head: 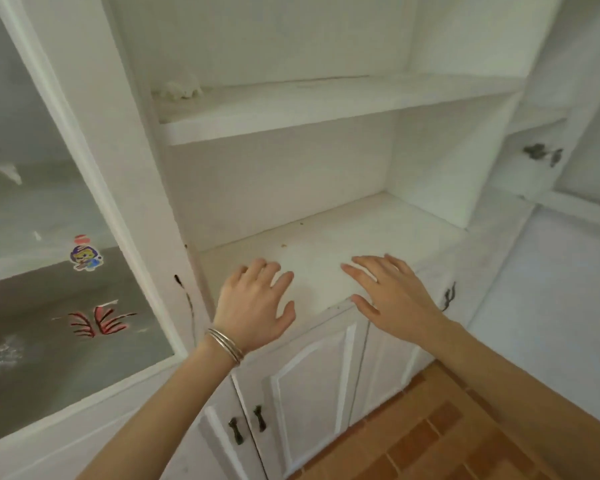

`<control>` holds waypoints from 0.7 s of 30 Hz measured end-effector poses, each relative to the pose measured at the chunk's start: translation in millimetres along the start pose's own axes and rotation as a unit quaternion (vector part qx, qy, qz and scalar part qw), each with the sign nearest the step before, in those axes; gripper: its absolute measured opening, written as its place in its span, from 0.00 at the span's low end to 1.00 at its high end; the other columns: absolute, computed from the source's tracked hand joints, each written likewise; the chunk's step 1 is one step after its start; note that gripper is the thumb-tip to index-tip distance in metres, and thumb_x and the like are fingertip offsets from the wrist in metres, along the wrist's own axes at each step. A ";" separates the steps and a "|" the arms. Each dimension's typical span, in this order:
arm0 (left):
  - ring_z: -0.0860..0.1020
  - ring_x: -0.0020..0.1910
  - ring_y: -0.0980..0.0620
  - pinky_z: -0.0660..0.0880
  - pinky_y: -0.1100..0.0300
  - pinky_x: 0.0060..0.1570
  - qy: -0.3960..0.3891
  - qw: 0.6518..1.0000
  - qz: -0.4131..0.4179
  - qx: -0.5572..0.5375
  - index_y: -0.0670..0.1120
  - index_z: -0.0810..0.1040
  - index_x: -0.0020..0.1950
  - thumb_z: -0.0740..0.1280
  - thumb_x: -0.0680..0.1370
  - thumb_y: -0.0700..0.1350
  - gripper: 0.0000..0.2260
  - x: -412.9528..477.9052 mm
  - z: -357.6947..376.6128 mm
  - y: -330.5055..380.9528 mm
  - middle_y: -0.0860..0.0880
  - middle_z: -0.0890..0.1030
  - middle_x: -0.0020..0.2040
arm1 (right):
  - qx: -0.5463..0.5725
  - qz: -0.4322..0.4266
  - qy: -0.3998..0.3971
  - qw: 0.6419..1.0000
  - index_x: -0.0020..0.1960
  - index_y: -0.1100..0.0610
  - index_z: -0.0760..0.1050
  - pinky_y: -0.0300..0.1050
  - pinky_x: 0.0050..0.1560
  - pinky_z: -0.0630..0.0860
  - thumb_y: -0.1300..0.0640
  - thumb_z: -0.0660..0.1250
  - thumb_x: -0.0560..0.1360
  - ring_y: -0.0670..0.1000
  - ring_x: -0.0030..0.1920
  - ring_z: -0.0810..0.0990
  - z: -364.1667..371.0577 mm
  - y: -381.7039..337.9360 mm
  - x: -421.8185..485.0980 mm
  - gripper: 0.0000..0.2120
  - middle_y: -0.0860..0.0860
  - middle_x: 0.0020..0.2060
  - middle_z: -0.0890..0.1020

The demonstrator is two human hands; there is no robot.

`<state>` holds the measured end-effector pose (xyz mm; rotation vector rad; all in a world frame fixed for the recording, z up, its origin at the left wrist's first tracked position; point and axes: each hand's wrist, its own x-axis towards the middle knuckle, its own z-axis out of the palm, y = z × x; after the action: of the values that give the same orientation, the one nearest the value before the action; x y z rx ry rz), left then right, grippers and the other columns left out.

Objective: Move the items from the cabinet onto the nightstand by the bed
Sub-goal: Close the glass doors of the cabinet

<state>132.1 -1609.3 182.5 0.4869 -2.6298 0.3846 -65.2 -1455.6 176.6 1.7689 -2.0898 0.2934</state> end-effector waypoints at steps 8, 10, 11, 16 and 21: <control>0.78 0.51 0.43 0.75 0.49 0.45 -0.061 0.987 0.086 -0.124 0.45 0.81 0.55 0.57 0.71 0.55 0.22 12.3 41.5 117.6 0.44 0.80 0.52 | -0.048 0.173 -0.100 0.979 0.65 0.55 0.72 0.57 0.60 0.71 0.47 0.53 0.75 0.56 0.59 0.77 -7.3 29.3 -136.8 0.24 0.56 0.61 0.77; 0.78 0.52 0.42 0.76 0.47 0.48 -0.078 0.980 0.122 -0.138 0.45 0.80 0.56 0.56 0.71 0.56 0.23 18.0 46.7 143.1 0.43 0.80 0.52 | -0.062 0.209 -0.114 0.969 0.66 0.55 0.71 0.57 0.61 0.70 0.47 0.53 0.74 0.56 0.59 0.76 -16.2 32.9 -164.4 0.24 0.55 0.61 0.77; 0.78 0.53 0.41 0.75 0.46 0.49 -0.085 0.976 0.136 -0.144 0.45 0.80 0.56 0.56 0.71 0.56 0.23 21.5 48.3 155.4 0.43 0.80 0.53 | -0.070 0.223 -0.116 0.965 0.66 0.54 0.71 0.56 0.61 0.70 0.47 0.54 0.74 0.55 0.60 0.76 -21.9 35.0 -176.5 0.23 0.54 0.61 0.76; 0.77 0.55 0.41 0.74 0.43 0.55 -0.092 0.962 0.198 -0.166 0.45 0.80 0.57 0.55 0.72 0.55 0.23 37.0 45.0 217.9 0.42 0.80 0.54 | -0.099 0.270 -0.097 0.953 0.66 0.55 0.70 0.57 0.61 0.70 0.53 0.68 0.71 0.55 0.59 0.76 -43.8 55.5 -237.7 0.24 0.54 0.60 0.77; 0.78 0.54 0.41 0.74 0.43 0.54 -0.066 0.950 0.236 -0.193 0.45 0.80 0.57 0.56 0.72 0.54 0.22 49.6 35.6 286.6 0.43 0.80 0.53 | -0.104 0.306 -0.104 0.941 0.66 0.53 0.68 0.56 0.61 0.70 0.49 0.56 0.73 0.54 0.60 0.75 -63.4 82.6 -294.6 0.22 0.53 0.60 0.76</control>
<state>-35.8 -1377.2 121.0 -0.2593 -2.8381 -0.0318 -97.6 -1150.5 117.7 1.0298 -2.6743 0.0406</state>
